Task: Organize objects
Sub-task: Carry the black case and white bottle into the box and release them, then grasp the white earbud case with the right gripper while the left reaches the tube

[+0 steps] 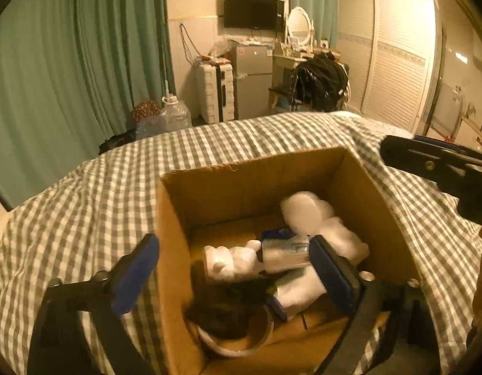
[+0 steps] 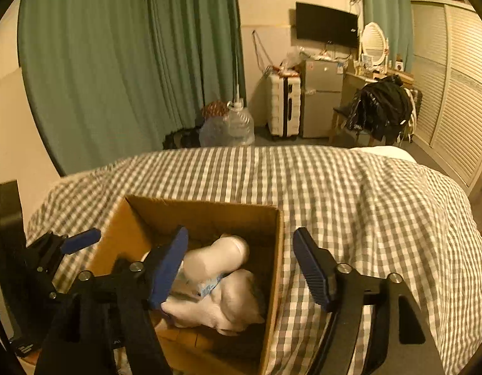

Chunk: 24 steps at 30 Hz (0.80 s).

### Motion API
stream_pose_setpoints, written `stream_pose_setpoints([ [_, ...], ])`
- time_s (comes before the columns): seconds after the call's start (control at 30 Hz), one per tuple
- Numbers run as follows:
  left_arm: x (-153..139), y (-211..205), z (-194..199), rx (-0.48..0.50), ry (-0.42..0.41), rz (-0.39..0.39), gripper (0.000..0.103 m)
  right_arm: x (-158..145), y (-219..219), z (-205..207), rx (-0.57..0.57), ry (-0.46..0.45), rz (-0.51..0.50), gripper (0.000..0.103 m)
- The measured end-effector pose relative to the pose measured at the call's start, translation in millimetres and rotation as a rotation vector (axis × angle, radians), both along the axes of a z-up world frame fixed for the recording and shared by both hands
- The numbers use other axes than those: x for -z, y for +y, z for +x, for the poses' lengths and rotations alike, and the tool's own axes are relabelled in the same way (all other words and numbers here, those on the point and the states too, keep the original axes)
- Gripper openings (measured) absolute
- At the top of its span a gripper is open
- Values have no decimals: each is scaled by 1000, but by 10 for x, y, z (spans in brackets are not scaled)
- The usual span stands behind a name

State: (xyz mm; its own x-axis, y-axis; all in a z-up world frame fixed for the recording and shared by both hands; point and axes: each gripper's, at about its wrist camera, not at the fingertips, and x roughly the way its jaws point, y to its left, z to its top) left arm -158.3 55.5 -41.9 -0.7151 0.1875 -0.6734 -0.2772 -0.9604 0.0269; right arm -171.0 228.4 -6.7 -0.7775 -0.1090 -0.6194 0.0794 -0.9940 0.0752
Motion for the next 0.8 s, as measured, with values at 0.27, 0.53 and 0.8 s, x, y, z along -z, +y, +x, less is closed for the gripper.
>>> stream_pose_setpoints([
  [0.27,-332,-251,423,-47,69,69,102,-212,-49,545,9,62,-7,73],
  [0.53,-318,-577,866,-132,66,105,102,-197,-284,1015,-24,65,-5,73],
  [0.8,-7,-722,1181,-169,-10,70,102,204,-454,1284,-52,-32,-26,73],
])
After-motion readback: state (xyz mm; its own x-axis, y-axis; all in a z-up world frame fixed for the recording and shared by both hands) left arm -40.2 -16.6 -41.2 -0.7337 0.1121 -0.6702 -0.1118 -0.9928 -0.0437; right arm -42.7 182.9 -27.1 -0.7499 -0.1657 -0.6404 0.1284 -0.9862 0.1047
